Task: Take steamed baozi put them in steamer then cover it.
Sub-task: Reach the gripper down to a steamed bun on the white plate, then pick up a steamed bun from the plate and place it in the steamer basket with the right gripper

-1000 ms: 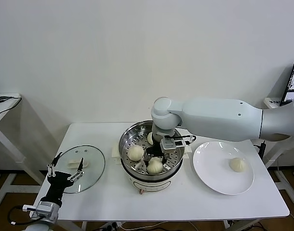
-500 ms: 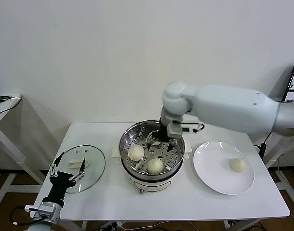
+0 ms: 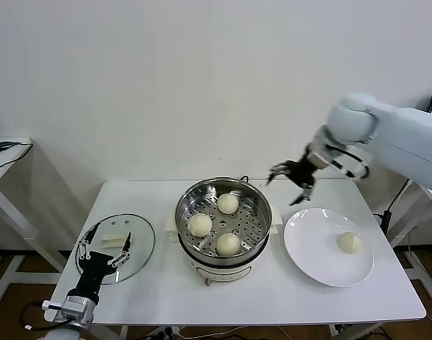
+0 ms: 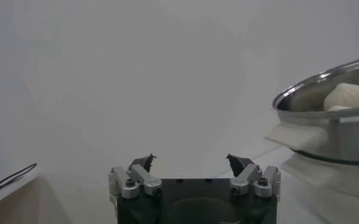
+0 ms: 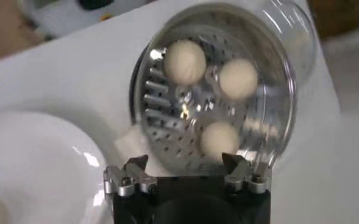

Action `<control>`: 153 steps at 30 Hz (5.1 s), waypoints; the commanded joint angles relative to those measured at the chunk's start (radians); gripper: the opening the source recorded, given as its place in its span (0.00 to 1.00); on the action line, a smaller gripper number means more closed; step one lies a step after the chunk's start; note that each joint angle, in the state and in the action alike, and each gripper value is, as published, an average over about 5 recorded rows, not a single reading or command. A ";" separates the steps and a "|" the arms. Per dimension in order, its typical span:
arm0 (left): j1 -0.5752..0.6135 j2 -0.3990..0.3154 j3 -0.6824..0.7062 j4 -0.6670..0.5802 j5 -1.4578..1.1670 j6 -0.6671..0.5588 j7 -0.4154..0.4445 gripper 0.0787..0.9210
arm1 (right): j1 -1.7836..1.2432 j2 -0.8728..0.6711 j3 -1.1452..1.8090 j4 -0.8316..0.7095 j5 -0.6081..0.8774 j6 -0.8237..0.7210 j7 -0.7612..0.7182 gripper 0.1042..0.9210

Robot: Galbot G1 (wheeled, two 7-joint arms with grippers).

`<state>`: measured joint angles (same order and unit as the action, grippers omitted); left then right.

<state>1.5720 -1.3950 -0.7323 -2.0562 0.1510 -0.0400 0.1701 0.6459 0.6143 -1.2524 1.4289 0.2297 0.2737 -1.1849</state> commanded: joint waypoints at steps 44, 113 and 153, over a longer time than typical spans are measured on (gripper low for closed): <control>0.000 -0.010 0.007 0.021 0.010 -0.007 -0.003 0.88 | -0.779 0.001 0.669 -0.417 -0.547 -0.220 0.032 0.88; 0.013 -0.005 0.011 -0.033 0.008 -0.014 0.001 0.88 | 0.290 -0.161 -0.234 0.318 0.315 -0.608 0.031 0.70; -0.018 0.002 -0.028 0.000 -0.020 -0.016 0.015 0.88 | 0.027 0.394 -0.190 -0.048 0.279 -0.658 0.072 0.71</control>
<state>1.5569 -1.3942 -0.7581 -2.0652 0.1321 -0.0561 0.1838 0.7061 0.9699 -1.4370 1.4202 0.5401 -0.3844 -1.1074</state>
